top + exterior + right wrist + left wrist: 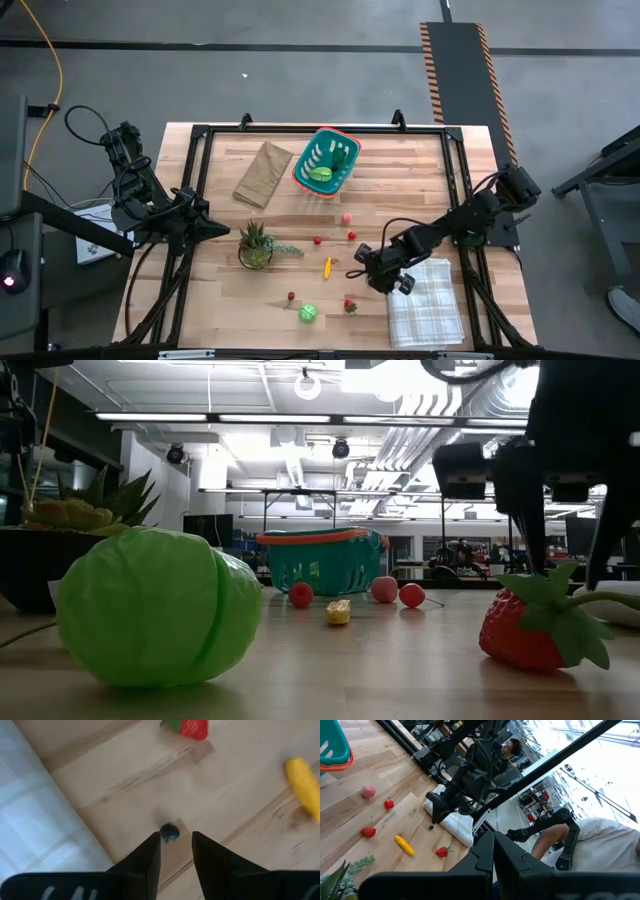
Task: Pick and placing Produce into tupperware
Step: Put the black cherry in the green basket
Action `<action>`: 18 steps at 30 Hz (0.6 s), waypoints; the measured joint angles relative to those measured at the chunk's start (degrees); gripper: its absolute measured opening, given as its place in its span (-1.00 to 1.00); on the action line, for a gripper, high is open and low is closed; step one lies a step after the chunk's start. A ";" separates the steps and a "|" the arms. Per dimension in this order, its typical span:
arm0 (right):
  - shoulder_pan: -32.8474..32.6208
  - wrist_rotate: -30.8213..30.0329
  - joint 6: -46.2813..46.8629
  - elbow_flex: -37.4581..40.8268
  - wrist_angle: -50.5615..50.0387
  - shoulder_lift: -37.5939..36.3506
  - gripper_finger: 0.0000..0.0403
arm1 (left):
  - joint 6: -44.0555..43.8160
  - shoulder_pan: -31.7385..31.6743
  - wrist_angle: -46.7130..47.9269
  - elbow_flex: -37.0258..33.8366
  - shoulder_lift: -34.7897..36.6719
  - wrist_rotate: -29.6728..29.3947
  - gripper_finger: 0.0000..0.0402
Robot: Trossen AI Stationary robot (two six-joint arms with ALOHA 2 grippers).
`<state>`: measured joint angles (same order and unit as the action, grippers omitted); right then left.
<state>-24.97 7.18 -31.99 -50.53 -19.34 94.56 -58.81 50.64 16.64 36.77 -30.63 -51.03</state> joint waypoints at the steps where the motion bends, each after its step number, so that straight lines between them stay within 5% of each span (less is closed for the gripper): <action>1: 0.00 0.00 0.00 0.38 0.35 0.00 -0.49 | -0.01 -0.01 0.00 0.00 0.02 -0.01 -1.00; 18: 0.00 1.47 0.00 2.70 5.11 0.00 -0.49 | 0.00 -0.01 0.00 0.00 0.00 -0.01 -1.00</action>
<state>-24.97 8.65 -31.99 -47.83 -14.23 94.56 -58.82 50.63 16.64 36.77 -30.63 -51.05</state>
